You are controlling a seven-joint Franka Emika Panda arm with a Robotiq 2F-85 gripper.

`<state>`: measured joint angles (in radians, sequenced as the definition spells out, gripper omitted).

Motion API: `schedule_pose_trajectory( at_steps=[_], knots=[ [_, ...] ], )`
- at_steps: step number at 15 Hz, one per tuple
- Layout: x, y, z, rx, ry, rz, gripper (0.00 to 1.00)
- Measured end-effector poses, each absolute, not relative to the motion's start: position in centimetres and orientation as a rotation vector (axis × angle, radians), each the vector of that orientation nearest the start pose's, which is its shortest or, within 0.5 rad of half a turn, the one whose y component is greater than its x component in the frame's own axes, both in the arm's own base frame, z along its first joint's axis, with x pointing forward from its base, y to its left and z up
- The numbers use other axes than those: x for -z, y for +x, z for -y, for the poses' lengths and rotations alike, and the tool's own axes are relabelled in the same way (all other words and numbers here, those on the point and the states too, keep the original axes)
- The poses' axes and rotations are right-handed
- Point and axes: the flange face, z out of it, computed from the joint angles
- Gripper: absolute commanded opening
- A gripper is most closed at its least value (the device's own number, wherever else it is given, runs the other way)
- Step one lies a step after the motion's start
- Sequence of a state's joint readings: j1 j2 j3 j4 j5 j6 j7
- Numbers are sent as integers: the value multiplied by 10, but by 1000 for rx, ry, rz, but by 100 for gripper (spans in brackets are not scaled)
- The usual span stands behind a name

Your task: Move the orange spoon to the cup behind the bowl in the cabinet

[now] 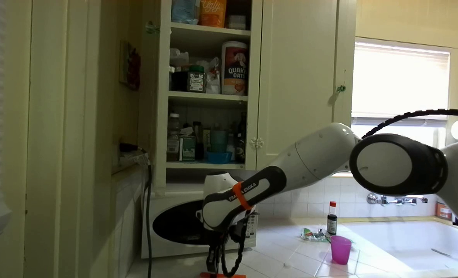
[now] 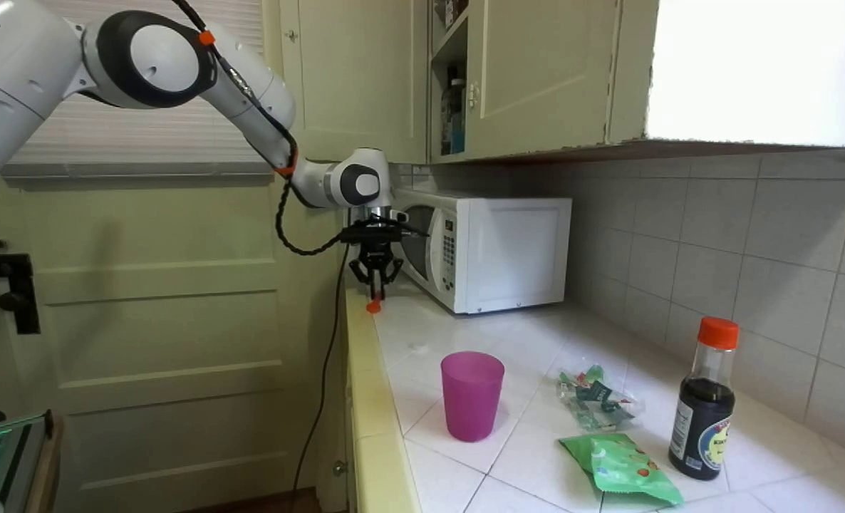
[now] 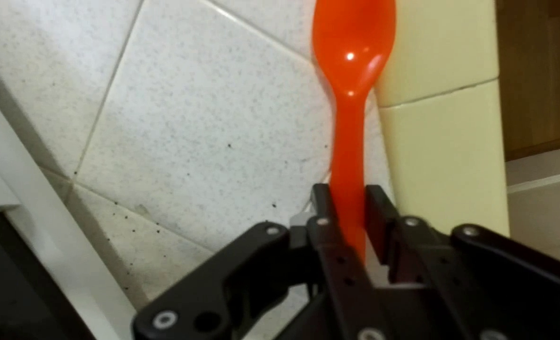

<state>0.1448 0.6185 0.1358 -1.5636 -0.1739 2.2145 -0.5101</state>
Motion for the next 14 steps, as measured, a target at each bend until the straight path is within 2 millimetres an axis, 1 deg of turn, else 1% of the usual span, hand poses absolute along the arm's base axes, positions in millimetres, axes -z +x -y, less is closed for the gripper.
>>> schedule_pose_trajectory(
  at_steps=[2, 4, 5, 7, 10, 12, 14],
  knots=[
    [-290, 682, -172, 9, -2917, 1339, 6],
    [-297, 683, -171, 34, -2919, 1334, 6],
    [-306, 683, -172, 91, -2917, 1325, 6],
    [-333, 680, -172, 272, -2890, 1273, 6],
    [-371, 659, -168, 491, -2798, 1164, 6],
    [-385, 638, -162, 558, -2724, 1107, 6],
    [-392, 617, -150, 597, -2668, 1039, 6]
  ],
)
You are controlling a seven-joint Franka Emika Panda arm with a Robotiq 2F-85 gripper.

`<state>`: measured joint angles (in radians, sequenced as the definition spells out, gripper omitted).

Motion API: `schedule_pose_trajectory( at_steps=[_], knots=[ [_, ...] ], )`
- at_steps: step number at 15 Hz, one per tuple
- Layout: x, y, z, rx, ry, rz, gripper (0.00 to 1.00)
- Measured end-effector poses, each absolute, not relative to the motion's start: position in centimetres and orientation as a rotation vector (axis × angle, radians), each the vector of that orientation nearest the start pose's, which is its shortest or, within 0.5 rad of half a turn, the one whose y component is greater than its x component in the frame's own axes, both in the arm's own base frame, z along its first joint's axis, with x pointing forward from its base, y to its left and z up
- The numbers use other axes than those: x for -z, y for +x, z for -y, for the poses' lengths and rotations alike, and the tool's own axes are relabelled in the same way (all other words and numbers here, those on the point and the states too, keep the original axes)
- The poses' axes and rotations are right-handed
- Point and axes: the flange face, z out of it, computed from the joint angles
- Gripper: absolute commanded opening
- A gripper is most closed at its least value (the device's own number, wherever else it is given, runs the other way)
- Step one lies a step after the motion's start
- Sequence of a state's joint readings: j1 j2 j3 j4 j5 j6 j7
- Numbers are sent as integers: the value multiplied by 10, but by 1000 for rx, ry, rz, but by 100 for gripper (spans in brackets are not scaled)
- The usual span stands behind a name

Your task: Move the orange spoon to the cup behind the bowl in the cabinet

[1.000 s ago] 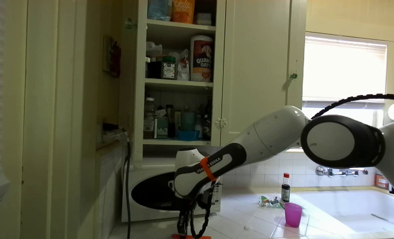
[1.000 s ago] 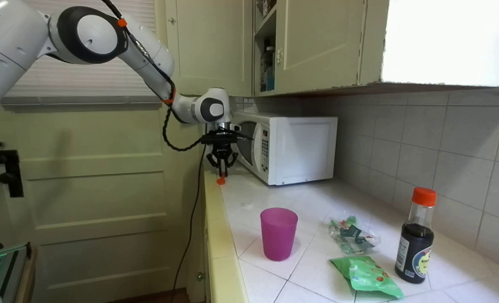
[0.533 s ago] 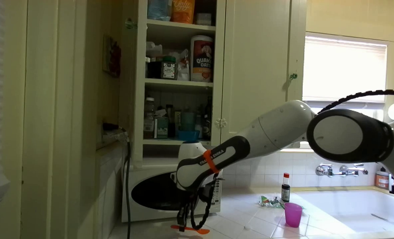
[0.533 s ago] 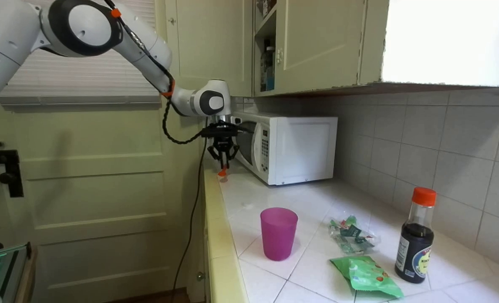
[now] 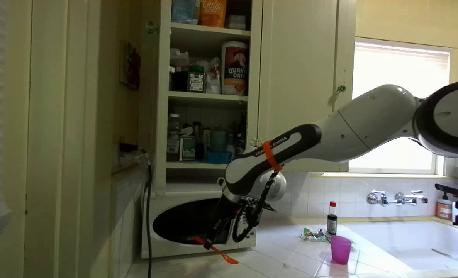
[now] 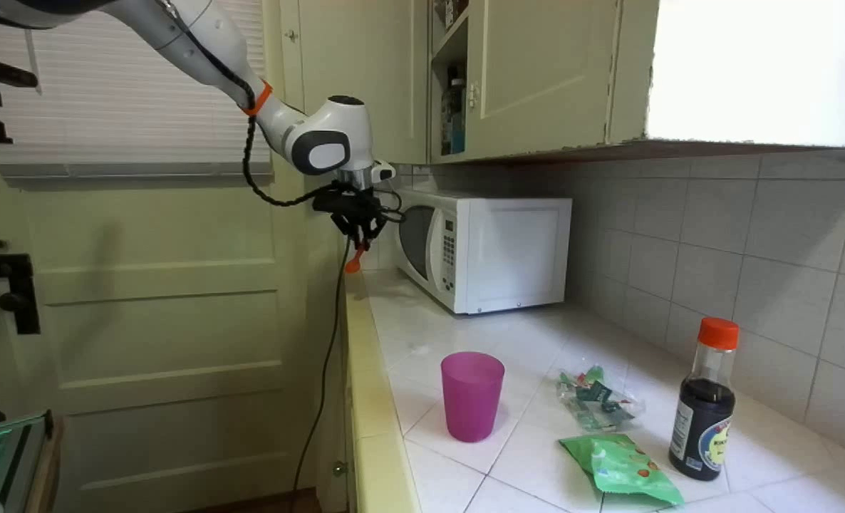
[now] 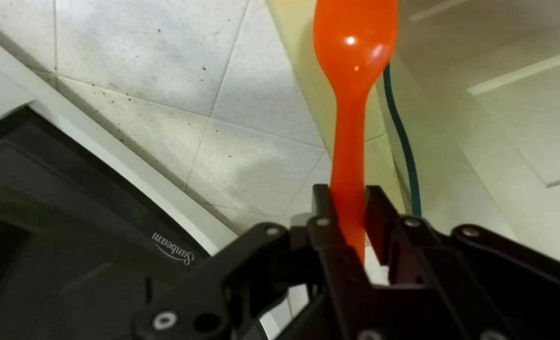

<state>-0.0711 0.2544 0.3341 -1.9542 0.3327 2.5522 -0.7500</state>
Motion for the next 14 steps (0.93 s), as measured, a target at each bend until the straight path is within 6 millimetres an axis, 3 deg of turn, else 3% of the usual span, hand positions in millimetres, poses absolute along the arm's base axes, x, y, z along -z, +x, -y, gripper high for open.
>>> schedule_pose_trajectory(
  at_steps=[6, 10, 14],
  knots=[
    [-422, 580, -84, 876, -2595, 642, 6],
    [-470, 567, -64, 1091, -2494, 410, 6],
    [-527, 541, -54, 1340, -2376, 202, 6]
  ],
)
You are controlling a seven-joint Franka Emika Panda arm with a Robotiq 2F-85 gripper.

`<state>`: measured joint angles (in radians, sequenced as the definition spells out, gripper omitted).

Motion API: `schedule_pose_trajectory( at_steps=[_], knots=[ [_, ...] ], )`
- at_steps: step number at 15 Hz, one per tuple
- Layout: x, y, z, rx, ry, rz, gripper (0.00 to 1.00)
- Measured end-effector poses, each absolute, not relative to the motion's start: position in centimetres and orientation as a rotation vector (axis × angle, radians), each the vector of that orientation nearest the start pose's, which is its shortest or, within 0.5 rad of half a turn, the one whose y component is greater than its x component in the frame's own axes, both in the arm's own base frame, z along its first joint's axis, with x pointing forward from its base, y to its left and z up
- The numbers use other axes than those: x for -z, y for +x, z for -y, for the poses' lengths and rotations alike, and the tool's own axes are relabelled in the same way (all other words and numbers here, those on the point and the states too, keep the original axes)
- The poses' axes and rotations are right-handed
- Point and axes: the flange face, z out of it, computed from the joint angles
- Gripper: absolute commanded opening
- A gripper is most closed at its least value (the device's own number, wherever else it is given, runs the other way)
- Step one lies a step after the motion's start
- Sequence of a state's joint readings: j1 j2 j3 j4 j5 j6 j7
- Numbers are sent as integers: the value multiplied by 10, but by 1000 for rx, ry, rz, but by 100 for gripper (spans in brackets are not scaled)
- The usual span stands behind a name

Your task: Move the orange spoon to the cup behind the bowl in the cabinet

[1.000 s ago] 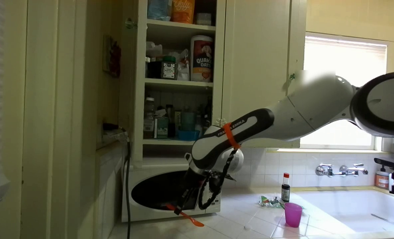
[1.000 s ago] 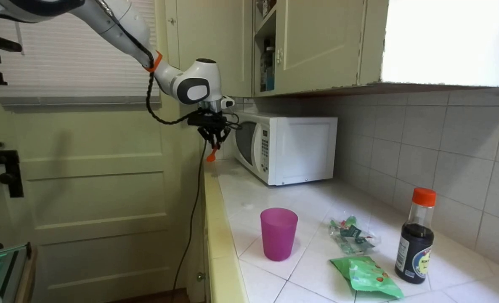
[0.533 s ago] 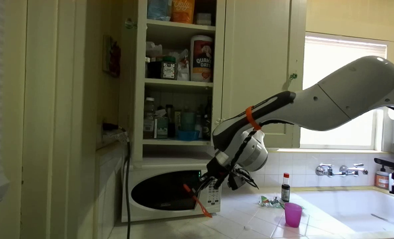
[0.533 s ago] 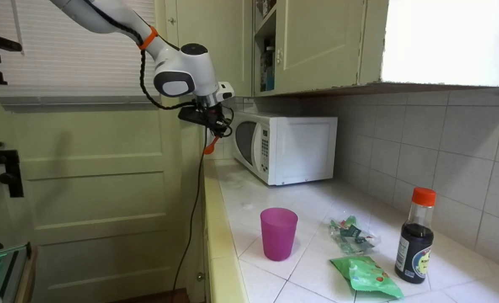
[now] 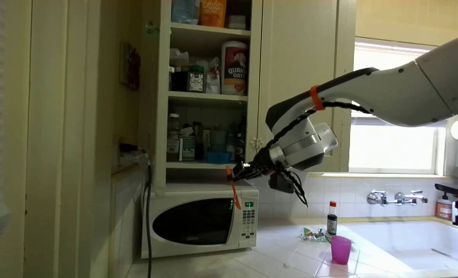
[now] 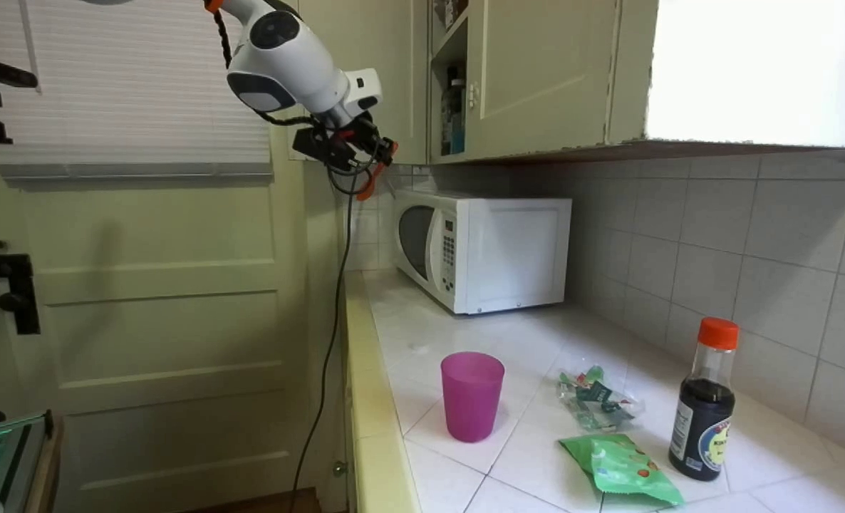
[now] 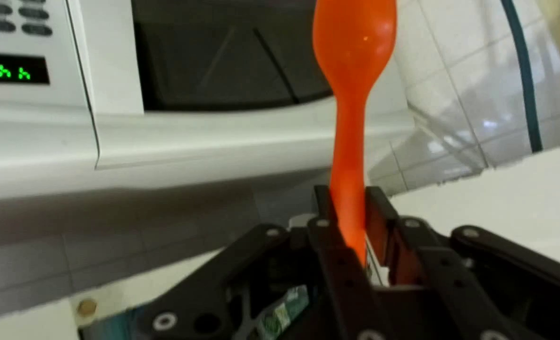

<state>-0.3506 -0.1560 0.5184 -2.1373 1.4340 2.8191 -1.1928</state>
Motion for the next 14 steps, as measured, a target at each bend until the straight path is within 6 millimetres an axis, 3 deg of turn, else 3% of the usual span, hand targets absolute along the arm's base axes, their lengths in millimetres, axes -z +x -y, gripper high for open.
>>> schedule_pose_trajectory(
  at_steps=[7, 8, 9, 11, 13, 14],
  knots=[
    [-623, 469, -47, 1770, -2192, -119, 6],
    [-635, 458, -51, 1824, -2177, -162, 22],
    [-646, 449, -55, 1879, -2172, -192, 22],
    [-661, 439, -61, 1943, -2160, -208, 22],
    [-662, 439, -61, 1953, -2161, -210, 22],
    [-661, 439, -59, 1954, -2165, -213, 6]
  ],
)
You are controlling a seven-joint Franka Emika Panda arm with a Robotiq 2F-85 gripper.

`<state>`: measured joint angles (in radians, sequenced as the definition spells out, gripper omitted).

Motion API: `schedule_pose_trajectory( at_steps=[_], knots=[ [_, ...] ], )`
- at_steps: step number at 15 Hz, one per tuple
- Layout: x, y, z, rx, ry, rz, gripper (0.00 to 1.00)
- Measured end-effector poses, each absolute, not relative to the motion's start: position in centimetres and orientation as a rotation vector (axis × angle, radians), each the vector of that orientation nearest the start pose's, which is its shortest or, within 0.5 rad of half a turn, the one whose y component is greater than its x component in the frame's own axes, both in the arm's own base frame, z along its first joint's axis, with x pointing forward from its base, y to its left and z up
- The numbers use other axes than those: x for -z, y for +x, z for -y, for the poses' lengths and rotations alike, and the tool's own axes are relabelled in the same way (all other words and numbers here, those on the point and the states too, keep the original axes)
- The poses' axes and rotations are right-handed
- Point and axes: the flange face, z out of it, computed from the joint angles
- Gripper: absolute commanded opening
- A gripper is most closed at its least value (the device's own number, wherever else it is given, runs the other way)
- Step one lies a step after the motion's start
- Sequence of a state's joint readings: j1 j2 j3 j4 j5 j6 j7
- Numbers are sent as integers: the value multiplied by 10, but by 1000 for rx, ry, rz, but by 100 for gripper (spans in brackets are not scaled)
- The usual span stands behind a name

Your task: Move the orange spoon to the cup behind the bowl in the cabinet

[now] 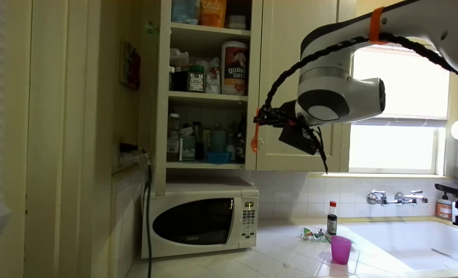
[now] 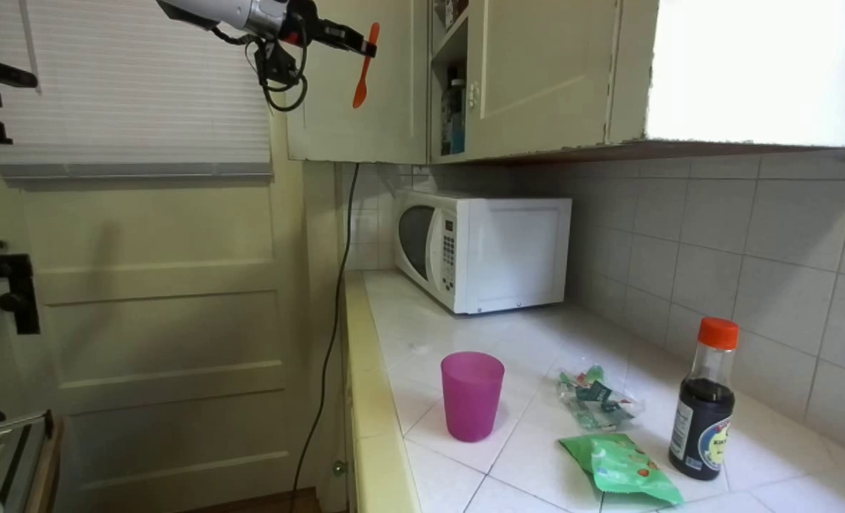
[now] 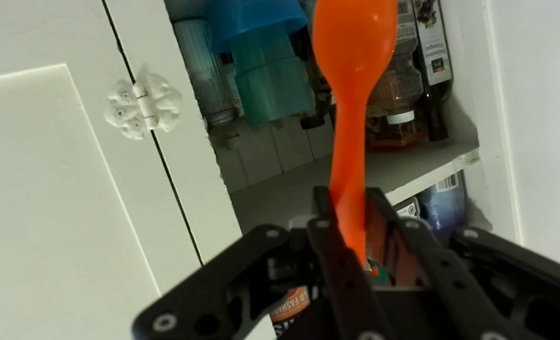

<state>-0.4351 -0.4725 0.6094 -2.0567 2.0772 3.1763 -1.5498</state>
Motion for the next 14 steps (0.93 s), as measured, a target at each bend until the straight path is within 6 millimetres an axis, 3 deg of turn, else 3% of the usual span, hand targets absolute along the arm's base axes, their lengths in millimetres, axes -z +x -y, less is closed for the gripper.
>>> schedule_pose_trajectory(
  at_steps=[3, 4, 10, 12, 14],
  knots=[
    [-662, 441, -56, 1962, -2166, -219, 6],
    [-673, 442, -54, 1995, -2145, -231, 6],
    [-776, 449, -52, 2341, -1928, -244, 6],
    [-801, 458, -62, 2444, -1854, -162, 6],
    [-812, 472, -74, 2530, -1779, -59, 6]
  ],
)
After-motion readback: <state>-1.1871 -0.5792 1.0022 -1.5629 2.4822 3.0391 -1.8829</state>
